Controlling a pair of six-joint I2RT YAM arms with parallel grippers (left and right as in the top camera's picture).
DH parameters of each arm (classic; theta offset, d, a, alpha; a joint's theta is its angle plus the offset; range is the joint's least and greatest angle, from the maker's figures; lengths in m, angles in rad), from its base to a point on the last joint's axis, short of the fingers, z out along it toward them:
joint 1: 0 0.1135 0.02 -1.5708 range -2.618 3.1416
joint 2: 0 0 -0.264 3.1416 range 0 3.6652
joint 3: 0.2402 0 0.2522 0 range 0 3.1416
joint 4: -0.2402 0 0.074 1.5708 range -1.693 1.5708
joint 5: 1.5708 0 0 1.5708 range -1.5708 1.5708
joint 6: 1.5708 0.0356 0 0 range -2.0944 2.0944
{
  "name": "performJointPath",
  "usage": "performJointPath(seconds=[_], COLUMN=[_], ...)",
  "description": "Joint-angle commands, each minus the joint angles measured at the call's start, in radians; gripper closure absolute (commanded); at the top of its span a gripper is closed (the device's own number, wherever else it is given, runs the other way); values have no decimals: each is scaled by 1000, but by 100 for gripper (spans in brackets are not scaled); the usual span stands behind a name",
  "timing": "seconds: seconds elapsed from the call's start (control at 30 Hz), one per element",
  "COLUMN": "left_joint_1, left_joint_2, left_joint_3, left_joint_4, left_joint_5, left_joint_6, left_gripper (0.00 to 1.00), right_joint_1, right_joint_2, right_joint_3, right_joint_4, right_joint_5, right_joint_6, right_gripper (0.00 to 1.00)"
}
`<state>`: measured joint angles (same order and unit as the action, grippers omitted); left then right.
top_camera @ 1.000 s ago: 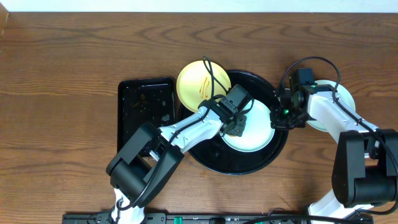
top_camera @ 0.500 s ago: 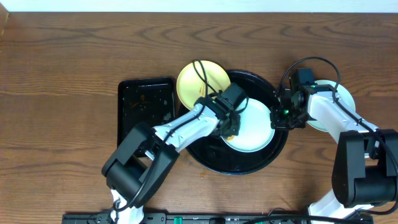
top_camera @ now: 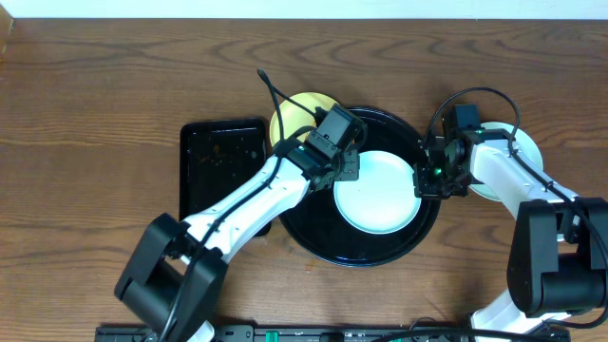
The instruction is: Clean dirty plates on tray and stack at the side
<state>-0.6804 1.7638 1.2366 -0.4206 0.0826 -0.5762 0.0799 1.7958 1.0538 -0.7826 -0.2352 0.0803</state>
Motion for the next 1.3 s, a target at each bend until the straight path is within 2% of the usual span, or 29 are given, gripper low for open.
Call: performJointPath(seconds=[0.0,0.2,0.37,0.73,0.9,1.0,1.27], left_joint_1=[7,51,149,350,384,388,388], left_joint_2=[-27,-46,-95,-96,-75,-49,25], left_joint_3=[-2,-2,-2,-43,-56,-56,-56], left_joint_4=[-16,-174,-274,-274,-287,-291,-290], left_joint_5=[-25,-218,-288,-251,-247,-247,-248], left_joint_6=[41,58,90,86,127,174,199], left_gripper=[92,92,92,92,92,92,92], right_joint_1=[7,7,7,14,19,20,19], right_joint_2=[-23,-23,-23,-22,-22,-22,-23], right_joint_3=[11,11,10,-45,-91,-111,-113], right_joint_4=[-3,16,49,101,145,159,189], right_joint_5=[25,25,24,-3,-33,-34,-88], right_joint_6=[9,9,9,9,10,9,9], right_gripper=[99,98,88,91,92,99,99])
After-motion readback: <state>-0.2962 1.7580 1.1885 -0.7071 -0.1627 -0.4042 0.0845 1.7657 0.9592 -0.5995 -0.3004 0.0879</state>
